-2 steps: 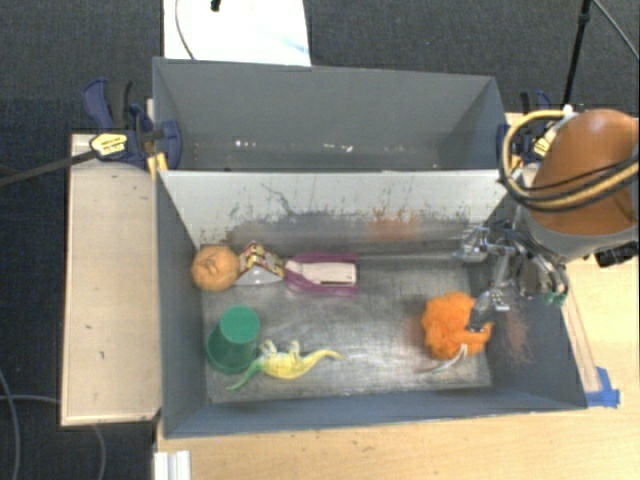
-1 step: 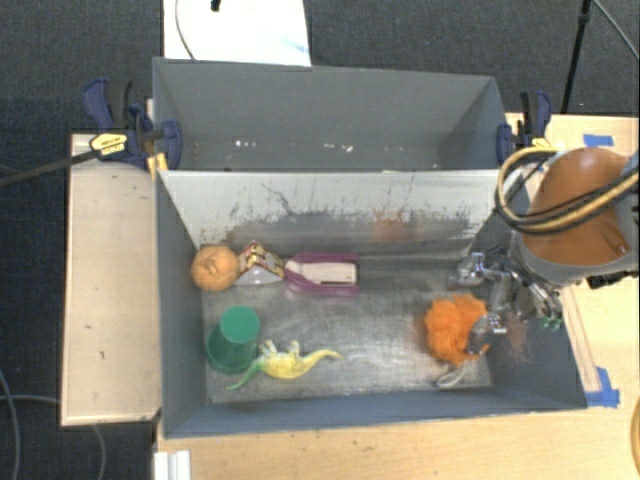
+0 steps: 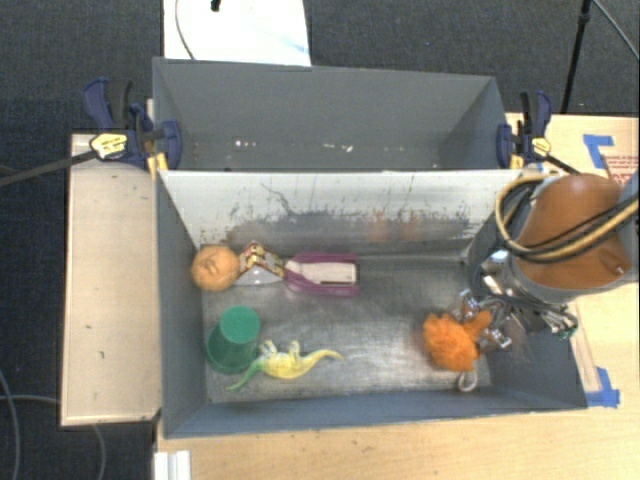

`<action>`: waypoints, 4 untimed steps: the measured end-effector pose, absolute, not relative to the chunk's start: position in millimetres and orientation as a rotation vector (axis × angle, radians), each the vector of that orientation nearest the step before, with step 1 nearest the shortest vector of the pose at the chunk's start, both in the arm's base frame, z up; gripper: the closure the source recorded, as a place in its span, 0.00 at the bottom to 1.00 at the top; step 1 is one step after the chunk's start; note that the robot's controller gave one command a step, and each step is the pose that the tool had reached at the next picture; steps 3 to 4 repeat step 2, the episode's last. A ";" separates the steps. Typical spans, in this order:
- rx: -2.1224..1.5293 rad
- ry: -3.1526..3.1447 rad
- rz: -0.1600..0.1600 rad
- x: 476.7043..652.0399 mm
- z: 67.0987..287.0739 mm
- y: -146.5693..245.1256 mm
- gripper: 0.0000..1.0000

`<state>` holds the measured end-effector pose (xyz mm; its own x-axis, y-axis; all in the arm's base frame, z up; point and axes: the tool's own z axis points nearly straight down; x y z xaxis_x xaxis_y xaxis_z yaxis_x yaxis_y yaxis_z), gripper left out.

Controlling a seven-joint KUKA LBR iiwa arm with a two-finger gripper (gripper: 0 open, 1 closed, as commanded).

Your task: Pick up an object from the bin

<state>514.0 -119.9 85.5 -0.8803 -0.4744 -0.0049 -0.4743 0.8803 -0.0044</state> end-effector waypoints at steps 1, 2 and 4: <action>-0.769 3.040 -0.005 514.0 85.5 -119.8 1.00; -0.741 3.049 -0.001 528.6 222.5 -112.0 1.00; -0.741 3.049 -0.001 528.6 222.5 -112.0 1.00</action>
Offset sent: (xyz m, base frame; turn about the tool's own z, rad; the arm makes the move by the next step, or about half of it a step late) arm 0.0135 0.0076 0.1363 0.0194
